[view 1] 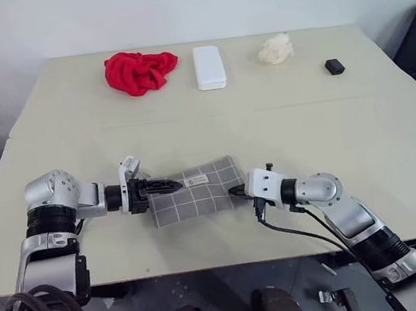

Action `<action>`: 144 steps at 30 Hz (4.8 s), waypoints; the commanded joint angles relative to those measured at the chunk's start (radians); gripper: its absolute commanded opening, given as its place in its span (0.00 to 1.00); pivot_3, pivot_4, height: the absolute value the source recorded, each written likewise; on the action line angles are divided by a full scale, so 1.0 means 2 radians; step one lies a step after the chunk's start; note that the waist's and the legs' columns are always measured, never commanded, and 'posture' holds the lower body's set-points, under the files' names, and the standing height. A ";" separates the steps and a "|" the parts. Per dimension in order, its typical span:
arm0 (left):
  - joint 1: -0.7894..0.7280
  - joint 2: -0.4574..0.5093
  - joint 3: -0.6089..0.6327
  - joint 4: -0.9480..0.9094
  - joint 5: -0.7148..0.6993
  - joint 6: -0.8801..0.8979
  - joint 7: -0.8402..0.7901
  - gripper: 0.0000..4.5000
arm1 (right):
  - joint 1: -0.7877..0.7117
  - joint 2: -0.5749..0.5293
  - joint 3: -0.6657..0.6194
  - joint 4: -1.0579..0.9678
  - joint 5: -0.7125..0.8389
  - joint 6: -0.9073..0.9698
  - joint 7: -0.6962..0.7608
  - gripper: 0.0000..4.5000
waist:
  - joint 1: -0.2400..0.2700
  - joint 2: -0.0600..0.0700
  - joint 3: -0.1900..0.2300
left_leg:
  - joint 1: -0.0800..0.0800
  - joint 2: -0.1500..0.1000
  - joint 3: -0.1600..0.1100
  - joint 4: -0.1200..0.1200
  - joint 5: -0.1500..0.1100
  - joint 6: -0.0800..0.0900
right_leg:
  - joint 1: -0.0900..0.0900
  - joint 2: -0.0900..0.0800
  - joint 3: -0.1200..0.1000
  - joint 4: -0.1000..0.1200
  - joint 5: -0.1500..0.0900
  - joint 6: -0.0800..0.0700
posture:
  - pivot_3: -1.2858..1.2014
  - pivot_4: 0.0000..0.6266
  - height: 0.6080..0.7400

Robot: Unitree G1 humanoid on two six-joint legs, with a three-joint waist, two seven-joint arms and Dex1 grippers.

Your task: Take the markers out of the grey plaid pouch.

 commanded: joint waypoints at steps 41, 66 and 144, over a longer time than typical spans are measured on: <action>0.121 0.027 0.091 -0.226 -0.018 -0.191 -0.078 0.01 | 0.065 -0.050 -0.099 -0.104 0.119 0.045 0.061 0.00 | 0.000 -0.001 0.002 | -0.001 0.000 0.000 0.000 0.000 0.000 | -0.001 0.000 0.000 0.000 0.000 0.000 | 0.52 0.24 1.00; 0.101 -0.080 -0.092 -0.108 0.385 -1.112 -0.068 0.00 | -0.161 -0.025 -0.220 -0.197 0.541 0.568 -0.204 0.55 | 0.016 0.002 0.005 | -0.008 0.000 -0.001 0.001 -0.001 0.002 | -0.005 -0.001 -0.002 -0.004 0.001 0.002 | 0.52 0.24 1.00; 0.157 -0.021 -0.019 -0.311 0.089 -0.627 -0.187 0.00 | 0.042 -0.074 -0.410 -0.194 0.460 0.380 -0.117 0.21 | 0.021 0.002 0.005 | -0.011 -0.001 0.000 0.001 -0.001 0.002 | -0.008 0.000 -0.002 -0.005 0.002 0.003 | 0.52 0.24 1.00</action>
